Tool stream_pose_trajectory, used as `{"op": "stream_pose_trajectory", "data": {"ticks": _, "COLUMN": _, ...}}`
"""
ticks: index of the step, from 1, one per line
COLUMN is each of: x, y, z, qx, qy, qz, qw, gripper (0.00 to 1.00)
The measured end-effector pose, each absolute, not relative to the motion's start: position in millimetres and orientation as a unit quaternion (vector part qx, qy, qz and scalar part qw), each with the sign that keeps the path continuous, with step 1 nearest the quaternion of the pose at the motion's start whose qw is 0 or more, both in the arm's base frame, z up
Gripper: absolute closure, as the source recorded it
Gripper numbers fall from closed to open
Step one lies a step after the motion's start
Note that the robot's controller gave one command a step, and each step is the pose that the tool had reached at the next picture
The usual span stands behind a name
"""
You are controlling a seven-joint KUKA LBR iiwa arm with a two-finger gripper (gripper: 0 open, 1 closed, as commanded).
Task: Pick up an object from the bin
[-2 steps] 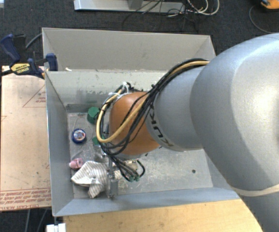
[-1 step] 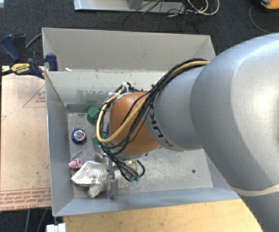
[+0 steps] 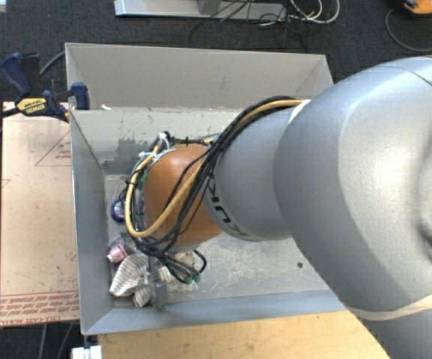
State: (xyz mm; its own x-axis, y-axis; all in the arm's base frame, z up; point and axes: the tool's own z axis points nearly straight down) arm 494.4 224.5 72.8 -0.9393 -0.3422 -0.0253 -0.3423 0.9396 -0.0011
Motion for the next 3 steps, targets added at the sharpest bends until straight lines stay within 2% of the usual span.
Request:
{"op": "stream_pose_trajectory", "data": {"ticks": 1, "x": 484.7, "y": 242.7, "z": 70.5, "qx": -0.142, "qy": 0.990, "qz": 0.002, "qw": 0.007, "gripper": 1.00}}
{"op": "stream_pose_trajectory", "data": {"ticks": 3, "x": 482.5, "y": 237.0, "z": 69.8, "qx": -0.149, "qy": 0.989, "qz": 0.003, "qw": 0.008, "gripper": 1.00}}
